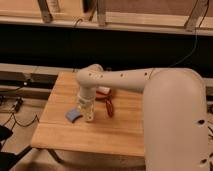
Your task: Knock the bottle over
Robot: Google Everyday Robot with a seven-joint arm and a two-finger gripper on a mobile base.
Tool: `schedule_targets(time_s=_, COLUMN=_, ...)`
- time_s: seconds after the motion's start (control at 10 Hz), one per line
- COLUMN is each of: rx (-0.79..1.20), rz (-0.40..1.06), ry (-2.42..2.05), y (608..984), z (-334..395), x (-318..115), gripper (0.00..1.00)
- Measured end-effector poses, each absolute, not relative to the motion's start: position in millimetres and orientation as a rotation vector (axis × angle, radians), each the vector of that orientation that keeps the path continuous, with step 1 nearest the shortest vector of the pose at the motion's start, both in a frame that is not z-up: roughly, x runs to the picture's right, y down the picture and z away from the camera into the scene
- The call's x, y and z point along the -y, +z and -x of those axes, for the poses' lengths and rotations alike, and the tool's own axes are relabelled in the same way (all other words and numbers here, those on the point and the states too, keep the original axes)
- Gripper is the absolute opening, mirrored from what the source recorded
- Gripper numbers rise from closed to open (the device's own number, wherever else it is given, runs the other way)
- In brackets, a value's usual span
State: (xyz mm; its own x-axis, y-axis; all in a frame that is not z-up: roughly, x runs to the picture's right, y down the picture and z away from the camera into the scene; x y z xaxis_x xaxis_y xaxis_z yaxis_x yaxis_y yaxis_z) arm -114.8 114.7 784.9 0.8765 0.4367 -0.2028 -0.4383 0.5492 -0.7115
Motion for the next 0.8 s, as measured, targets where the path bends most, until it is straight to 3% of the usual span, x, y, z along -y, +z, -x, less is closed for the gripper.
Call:
schedule_targets(time_s=0.5, rx=-0.113, rz=0.665, ry=0.656, y=791, z=70, x=-20, gripper=0.0)
schedule_targets(time_s=0.8, rx=-0.211, rz=0.562, ry=0.9, y=766, z=7, x=-12, gripper=0.0)
